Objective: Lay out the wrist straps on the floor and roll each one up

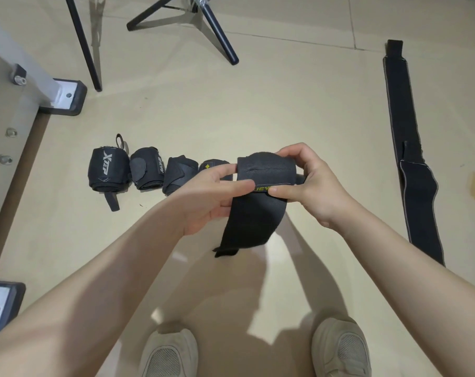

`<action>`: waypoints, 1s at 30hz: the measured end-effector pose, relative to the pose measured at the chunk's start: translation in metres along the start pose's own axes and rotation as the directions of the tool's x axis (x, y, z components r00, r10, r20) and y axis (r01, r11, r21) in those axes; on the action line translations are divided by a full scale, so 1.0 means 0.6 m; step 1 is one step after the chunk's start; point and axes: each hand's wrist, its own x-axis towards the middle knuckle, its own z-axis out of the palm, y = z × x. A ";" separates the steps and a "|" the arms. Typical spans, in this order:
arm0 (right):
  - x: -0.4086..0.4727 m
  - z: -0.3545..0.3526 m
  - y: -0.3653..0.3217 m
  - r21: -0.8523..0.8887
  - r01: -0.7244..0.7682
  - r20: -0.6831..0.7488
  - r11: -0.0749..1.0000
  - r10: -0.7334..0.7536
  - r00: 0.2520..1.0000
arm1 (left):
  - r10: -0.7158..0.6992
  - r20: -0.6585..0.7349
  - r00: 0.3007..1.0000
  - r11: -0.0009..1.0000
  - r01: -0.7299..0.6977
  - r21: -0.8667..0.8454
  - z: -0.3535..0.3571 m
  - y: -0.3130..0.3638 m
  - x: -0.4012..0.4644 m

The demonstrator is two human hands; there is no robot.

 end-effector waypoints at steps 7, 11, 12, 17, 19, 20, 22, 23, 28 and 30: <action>-0.002 0.018 0.007 -0.325 0.201 0.019 0.924 -0.206 0.978 | 0.023 -0.045 0.999 0.993 -0.028 -0.116 0.002 -0.005 -0.001; -0.005 0.013 0.003 -0.010 -0.125 0.005 0.992 0.125 0.992 | 0.089 -0.069 0.994 0.986 -0.098 -0.133 -0.002 -0.010 0.004; -0.005 0.013 0.004 0.061 -0.200 0.021 0.978 0.199 0.980 | 0.105 -0.066 0.992 0.984 -0.113 -0.135 -0.001 -0.008 0.004; -0.005 0.013 0.002 0.244 -0.272 0.019 0.931 0.276 0.961 | 0.094 -0.082 0.992 0.995 -0.097 -0.033 0.006 -0.006 0.007; -0.003 0.012 0.005 0.194 -0.205 -0.045 0.959 0.218 0.975 | 0.037 -0.120 0.992 0.999 -0.036 0.003 0.005 -0.007 0.008; -0.003 0.011 0.007 0.157 -0.161 -0.070 0.974 0.173 0.982 | 0.001 -0.136 0.991 1.000 0.002 0.019 0.004 -0.007 0.007; -0.003 0.009 0.012 0.011 -0.065 -0.114 0.998 0.066 0.991 | -0.072 -0.124 0.990 0.996 0.077 0.036 0.006 -0.004 0.003; -0.003 0.009 0.015 -0.066 -0.024 -0.126 0.997 0.016 0.992 | -0.094 -0.091 0.991 0.995 0.097 0.028 0.009 -0.002 0.001; 0.000 0.013 0.029 -0.381 0.202 -0.088 0.902 -0.253 0.963 | -0.193 -0.057 0.979 0.979 0.188 -0.082 0.024 0.005 0.005; -0.002 0.012 0.031 -0.407 0.286 -0.046 0.868 -0.332 0.942 | -0.206 -0.076 0.975 0.974 0.197 -0.115 0.021 0.004 0.006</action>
